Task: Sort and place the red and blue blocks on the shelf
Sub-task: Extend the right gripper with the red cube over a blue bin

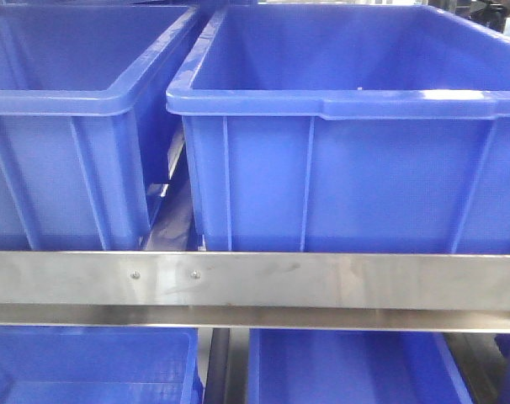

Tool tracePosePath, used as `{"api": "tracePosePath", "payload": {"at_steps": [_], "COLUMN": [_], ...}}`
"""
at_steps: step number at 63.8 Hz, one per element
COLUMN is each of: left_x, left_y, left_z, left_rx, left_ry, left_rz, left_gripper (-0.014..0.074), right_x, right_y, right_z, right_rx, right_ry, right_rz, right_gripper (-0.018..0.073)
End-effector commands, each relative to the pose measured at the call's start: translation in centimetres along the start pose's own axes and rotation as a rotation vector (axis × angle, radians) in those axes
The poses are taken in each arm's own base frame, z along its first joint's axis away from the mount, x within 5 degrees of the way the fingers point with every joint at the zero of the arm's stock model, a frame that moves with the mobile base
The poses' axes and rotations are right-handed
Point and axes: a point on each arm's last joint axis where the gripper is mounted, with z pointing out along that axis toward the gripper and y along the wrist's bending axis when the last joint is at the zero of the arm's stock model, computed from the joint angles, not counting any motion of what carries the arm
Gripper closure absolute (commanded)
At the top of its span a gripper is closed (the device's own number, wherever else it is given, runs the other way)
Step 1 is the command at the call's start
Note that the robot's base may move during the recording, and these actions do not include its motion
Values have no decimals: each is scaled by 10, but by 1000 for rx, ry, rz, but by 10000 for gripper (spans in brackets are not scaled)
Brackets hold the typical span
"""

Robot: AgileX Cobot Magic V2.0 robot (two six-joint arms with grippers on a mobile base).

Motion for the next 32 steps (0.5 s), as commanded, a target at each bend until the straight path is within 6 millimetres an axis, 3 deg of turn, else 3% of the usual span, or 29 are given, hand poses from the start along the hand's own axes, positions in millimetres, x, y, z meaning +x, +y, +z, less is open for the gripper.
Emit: {"api": "tracePosePath", "payload": {"at_steps": [1, 32], "left_x": [-14, -14], "left_y": [-5, -5], "left_z": [-5, -5], "left_rx": [38, 38], "left_ry": [-96, -96], "left_rz": [-4, -4], "left_gripper": [472, 472], "right_x": [-14, -14], "right_y": [2, 2], "right_z": [-4, -4], "right_rx": [-14, -14], "right_ry": [-94, -94], "right_rz": [-6, -6], "right_gripper": [509, 509]}}
